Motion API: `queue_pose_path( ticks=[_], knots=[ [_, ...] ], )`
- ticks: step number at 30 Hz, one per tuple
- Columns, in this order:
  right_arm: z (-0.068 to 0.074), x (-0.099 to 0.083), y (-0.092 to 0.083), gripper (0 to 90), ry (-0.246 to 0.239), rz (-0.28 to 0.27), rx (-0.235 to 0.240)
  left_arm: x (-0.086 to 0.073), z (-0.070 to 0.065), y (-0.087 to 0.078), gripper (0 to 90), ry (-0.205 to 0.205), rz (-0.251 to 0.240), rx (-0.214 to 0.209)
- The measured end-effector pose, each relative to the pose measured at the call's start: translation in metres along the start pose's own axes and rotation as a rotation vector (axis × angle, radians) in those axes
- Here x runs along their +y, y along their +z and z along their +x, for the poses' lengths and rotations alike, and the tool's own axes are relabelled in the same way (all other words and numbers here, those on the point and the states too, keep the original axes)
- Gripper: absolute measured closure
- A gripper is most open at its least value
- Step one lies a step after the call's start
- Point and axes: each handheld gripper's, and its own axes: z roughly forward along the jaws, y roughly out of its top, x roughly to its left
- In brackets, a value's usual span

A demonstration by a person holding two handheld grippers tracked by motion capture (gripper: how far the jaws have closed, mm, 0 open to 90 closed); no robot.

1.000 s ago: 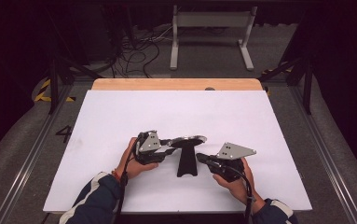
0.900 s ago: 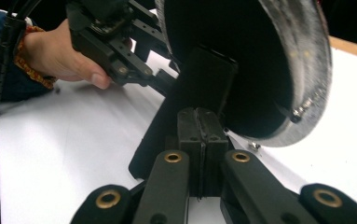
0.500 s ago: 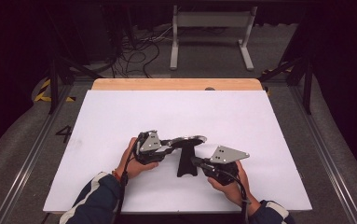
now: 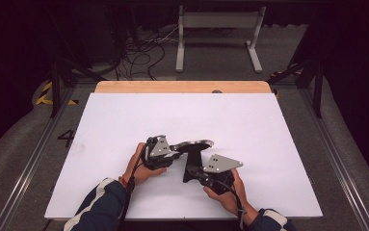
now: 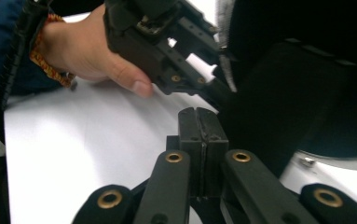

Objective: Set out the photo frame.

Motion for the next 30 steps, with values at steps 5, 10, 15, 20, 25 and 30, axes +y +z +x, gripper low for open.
queue_pose_path(
  ticks=[5,10,15,20,25,30],
  knots=[
    [0.018,-0.002,0.016,90.0,-0.019,0.041,-0.029,0.003,-0.005,0.003,73.3,0.022,0.019,0.017],
    [0.028,-0.003,0.025,90.0,-0.018,0.065,-0.093,0.003,-0.007,0.003,76.1,0.024,0.027,0.027],
    [0.028,-0.005,0.030,90.0,0.006,0.087,-0.126,0.003,-0.007,0.003,76.6,0.027,0.031,0.028],
    [0.025,-0.007,0.028,90.0,0.041,0.085,-0.115,0.004,-0.009,0.001,77.6,0.036,0.054,0.047],
    [0.023,-0.008,0.025,90.0,0.045,0.092,-0.126,0.003,-0.009,0.000,78.3,0.039,0.064,0.063],
    [0.025,-0.008,0.026,89.5,0.043,0.090,-0.120,0.003,-0.010,-0.001,78.6,0.036,0.068,0.070]
  ],
)
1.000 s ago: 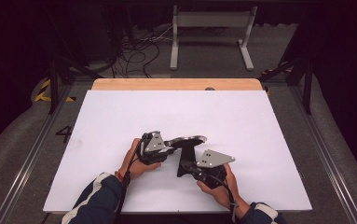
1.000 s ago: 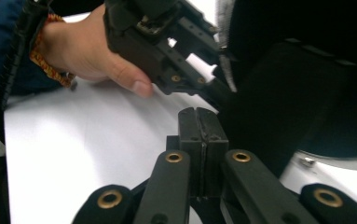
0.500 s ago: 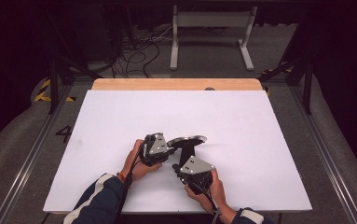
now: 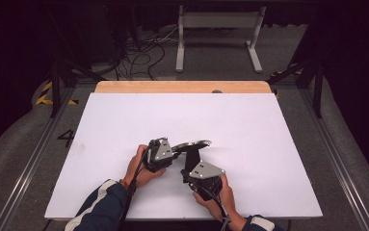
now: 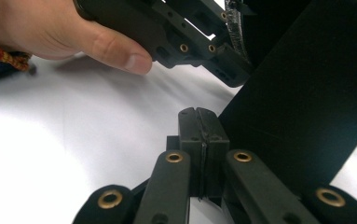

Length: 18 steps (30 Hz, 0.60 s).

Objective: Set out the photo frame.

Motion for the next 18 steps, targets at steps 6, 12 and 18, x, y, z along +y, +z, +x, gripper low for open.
queue_pose_path(
  ticks=[6,12,18],
  knots=[
    [0.012,0.000,0.009,89.8,-0.029,0.011,0.022,0.001,0.000,0.001,78.3,-0.006,-0.005,0.002],
    [0.012,-0.002,0.014,89.3,-0.031,0.038,-0.008,0.000,0.001,0.001,78.4,-0.003,-0.003,-0.003],
    [0.015,-0.004,0.016,90.0,-0.058,0.052,-0.029,0.000,0.000,0.000,78.6,-0.003,0.000,-0.002]
  ],
)
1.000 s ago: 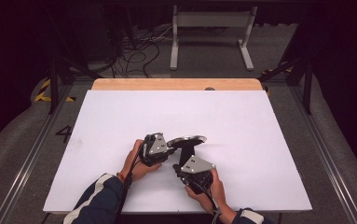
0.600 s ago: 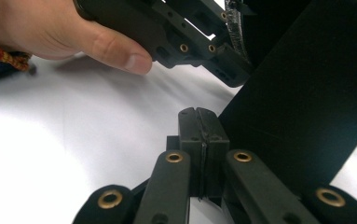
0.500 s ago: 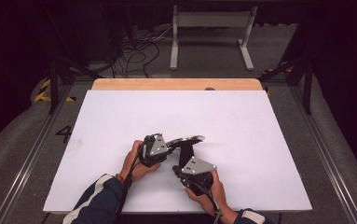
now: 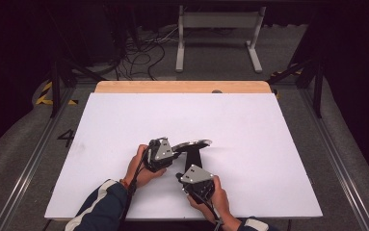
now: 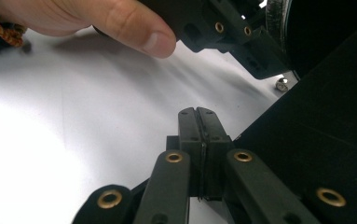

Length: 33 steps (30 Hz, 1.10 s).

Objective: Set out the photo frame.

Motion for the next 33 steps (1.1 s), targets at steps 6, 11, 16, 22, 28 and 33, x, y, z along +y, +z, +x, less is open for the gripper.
queue_pose_path(
  ticks=[6,11,16,22,28,33],
  knots=[
    [0.002,0.000,0.002,90.0,-0.010,0.016,-0.023,0.000,-0.001,0.000,79.3,0.006,0.003,0.002],
    [0.001,-0.002,0.004,90.0,-0.006,0.024,-0.017,0.000,-0.001,0.000,79.9,0.013,0.001,0.000],
    [-0.003,-0.003,0.002,90.0,0.002,0.026,-0.008,0.000,-0.002,-0.001,80.4,0.015,0.002,0.003],
    [-0.007,-0.004,-0.001,90.0,0.011,0.027,0.002,0.000,-0.002,-0.002,80.2,0.014,0.000,-0.001],
    [-0.010,-0.005,-0.002,90.0,0.017,0.032,0.009,0.000,-0.002,-0.003,80.3,0.015,0.000,0.000],
    [-0.013,-0.005,-0.003,90.0,0.019,0.035,0.018,0.000,-0.002,-0.003,80.4,0.013,-0.004,-0.004]
  ],
)
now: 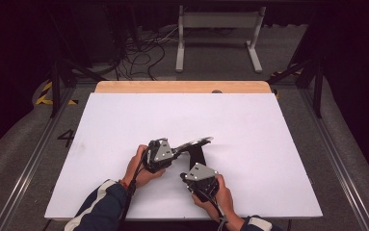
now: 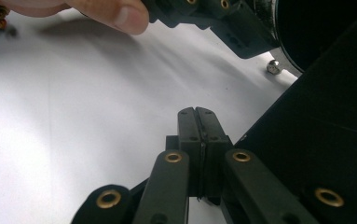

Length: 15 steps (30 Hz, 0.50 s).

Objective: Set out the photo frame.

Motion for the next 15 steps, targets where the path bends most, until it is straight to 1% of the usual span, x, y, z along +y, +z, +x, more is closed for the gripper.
queue_pose_path(
  ticks=[4,5,8,10,12,13,14,15],
  knots=[
    [-0.0032,-0.0008,-0.0007,90.0,0.007,0.005,0.004,0.0002,0.0002,-0.0007,80.0,-0.006,-0.012,-0.009],
    [-0.0043,-0.0009,-0.0006,90.0,0.010,0.005,0.009,0.0005,0.0001,-0.0012,80.0,-0.008,-0.021,-0.008],
    [-0.0055,-0.0014,-0.0002,90.0,0.012,0.006,0.015,0.0014,0.0001,-0.0028,75.3,-0.013,-0.042,-0.016],
    [-0.0058,-0.0015,0.0000,90.0,0.011,0.008,0.019,0.0024,-0.0007,-0.0038,74.3,-0.015,-0.059,-0.017],
    [-0.0063,-0.0018,0.0003,90.0,0.011,0.009,0.022,0.0039,-0.0010,-0.0054,71.4,-0.028,-0.075,-0.008],
    [-0.0063,-0.0018,0.0003,90.0,0.011,0.009,0.022,0.0039,-0.0010,-0.0054,68.4,-0.028,-0.075,-0.008],
    [-0.0065,-0.0019,0.0004,90.0,0.011,0.009,0.023,0.0052,-0.0010,-0.0063,68.4,-0.038,-0.090,0.005],
    [-0.0068,-0.0020,0.0004,90.0,0.012,0.008,0.025,0.0061,-0.0012,-0.0066,63.8,-0.050,-0.098,0.016]
  ],
)
